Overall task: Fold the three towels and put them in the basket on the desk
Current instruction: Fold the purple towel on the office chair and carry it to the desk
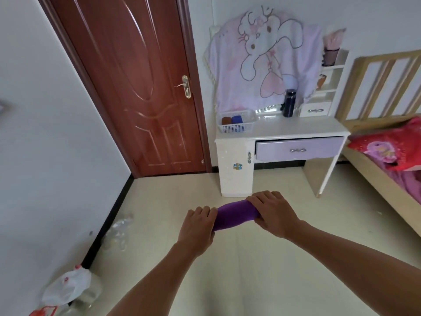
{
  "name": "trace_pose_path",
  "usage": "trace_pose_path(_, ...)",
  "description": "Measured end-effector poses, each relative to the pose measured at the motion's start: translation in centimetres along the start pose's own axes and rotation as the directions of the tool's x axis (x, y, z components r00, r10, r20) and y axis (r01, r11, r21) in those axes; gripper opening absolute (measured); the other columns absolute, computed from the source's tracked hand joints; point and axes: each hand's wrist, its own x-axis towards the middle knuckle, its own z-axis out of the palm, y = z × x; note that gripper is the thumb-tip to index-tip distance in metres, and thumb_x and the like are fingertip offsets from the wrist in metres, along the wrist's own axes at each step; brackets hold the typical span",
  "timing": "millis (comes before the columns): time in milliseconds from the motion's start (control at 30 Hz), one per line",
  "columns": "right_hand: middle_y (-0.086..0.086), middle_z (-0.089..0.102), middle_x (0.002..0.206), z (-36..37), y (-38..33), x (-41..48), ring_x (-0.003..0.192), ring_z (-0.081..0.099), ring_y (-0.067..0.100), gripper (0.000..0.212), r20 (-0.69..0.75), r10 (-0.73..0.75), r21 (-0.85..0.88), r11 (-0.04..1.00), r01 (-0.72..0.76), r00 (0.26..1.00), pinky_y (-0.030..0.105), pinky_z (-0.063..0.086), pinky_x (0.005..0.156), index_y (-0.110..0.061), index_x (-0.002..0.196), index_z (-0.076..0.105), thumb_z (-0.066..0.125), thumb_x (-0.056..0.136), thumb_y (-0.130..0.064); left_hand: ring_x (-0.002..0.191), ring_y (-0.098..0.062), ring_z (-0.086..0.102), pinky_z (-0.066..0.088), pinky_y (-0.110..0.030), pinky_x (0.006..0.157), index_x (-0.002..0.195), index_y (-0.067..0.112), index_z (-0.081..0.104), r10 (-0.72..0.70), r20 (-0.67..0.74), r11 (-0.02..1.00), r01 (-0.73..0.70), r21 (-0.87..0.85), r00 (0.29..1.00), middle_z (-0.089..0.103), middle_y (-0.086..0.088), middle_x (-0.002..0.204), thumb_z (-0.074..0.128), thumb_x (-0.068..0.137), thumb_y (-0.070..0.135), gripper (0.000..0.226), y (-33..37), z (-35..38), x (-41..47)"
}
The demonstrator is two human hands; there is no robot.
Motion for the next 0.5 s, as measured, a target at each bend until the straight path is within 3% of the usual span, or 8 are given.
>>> trace_pose_path(500,-0.002,0.067,0.097,6.1,20.8,22.9,0.081,0.063,0.022,0.040,0.020,0.166,-0.095,0.982,-0.164,0.986,0.036,0.048,0.074,-0.023,0.110,0.056,0.055,0.074,-0.039,0.102,-0.020,0.055,0.043,-0.032,0.088,0.127,0.019,0.046,0.171,-0.079,0.984,-0.175,-0.039,0.982,0.060,-0.001,0.117,0.054,0.086,0.022,0.041,-8.5,3.4,34.7)
